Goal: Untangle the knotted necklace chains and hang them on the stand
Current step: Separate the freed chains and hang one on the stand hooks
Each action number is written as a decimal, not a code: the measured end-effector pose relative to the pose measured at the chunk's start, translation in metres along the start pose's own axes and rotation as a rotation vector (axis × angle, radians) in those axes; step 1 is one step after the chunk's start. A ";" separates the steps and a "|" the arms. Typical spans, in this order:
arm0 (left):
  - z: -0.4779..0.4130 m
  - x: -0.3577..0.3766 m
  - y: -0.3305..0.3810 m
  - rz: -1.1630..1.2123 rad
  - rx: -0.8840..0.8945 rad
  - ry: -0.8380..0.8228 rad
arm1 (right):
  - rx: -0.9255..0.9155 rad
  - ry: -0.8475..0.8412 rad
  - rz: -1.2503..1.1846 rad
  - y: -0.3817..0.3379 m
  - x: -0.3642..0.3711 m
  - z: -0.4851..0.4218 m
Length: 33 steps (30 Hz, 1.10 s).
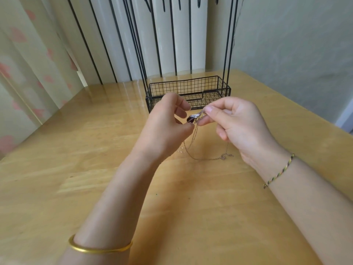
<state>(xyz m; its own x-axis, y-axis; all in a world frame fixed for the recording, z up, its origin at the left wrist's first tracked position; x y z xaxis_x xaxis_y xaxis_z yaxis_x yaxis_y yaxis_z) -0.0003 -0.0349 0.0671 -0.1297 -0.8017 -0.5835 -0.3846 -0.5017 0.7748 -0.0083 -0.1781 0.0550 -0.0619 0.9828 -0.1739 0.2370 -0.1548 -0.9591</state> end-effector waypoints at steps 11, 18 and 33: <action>0.003 0.013 -0.001 0.393 -0.139 -0.229 | -0.047 0.041 0.007 -0.001 -0.003 -0.001; 0.003 0.014 -0.005 0.468 -0.211 -0.234 | -0.083 0.031 0.028 -0.003 -0.002 0.000; 0.000 0.004 -0.004 -0.002 -0.063 0.029 | -0.112 0.006 0.059 -0.002 0.002 -0.002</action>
<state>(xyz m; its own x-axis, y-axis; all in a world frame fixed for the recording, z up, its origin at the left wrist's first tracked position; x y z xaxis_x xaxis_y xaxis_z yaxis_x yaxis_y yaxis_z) 0.0008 -0.0362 0.0611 -0.1026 -0.8093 -0.5784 -0.3265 -0.5218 0.7881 -0.0068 -0.1755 0.0572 -0.0394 0.9729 -0.2276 0.3471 -0.2003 -0.9162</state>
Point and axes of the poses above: each hand's wrist, its own z-axis away from the middle knuckle, its own x-axis out of the palm, y = z × x, the point moved 4 cm from there along -z, towards the middle knuckle, and after that the axes turned 13 degrees about -y, right-handed, at the moved point
